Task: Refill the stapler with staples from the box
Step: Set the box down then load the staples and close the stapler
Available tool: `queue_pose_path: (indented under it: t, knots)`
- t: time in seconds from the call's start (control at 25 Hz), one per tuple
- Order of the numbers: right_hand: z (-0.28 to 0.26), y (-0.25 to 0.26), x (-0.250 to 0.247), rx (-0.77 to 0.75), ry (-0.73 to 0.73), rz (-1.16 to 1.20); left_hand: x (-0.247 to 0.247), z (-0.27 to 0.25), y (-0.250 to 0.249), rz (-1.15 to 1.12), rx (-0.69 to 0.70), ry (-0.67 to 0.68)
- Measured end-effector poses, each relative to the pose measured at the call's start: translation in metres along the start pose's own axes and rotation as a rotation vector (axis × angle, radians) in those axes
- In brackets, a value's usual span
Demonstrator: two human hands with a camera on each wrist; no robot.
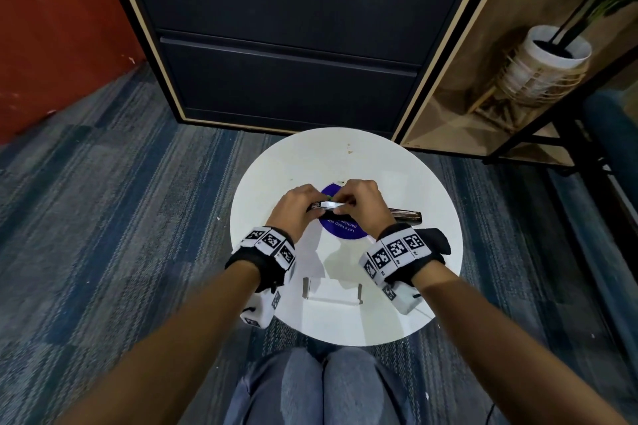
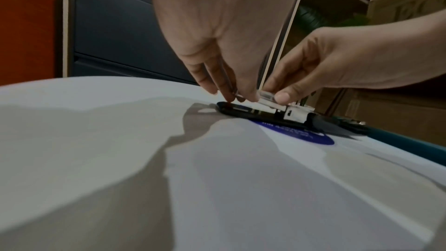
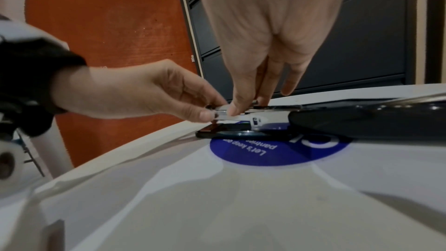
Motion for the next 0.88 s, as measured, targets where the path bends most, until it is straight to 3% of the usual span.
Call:
queue_pose_path:
  t: [0.28,0.64,0.76,0.88]
  knots:
    - [-0.004,-0.014,-0.009,0.012,-0.004,0.031,0.002,0.006,0.009,-0.065,-0.015,-0.024]
    - [-0.011,-0.012,-0.016,-0.029,-0.158,0.218,-0.01,0.009,-0.009,-0.216,-0.022,-0.141]
    - [-0.012,-0.013,-0.016,-0.011,-0.136,0.299,-0.016,0.008,-0.008,-0.293,-0.075,-0.196]
    - [-0.013,-0.011,-0.013,-0.011,-0.129,0.2,-0.016,0.009,-0.006,-0.32,-0.152,-0.218]
Point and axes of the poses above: each hand's wrist, its own z-axis towards the middle knuckle, its own x-axis out of the palm, y = z × x, the point moved 6 cm from there along z, towards the middle knuckle, and after that the axes turned 3 degrees about y, right-handed, at the moved point
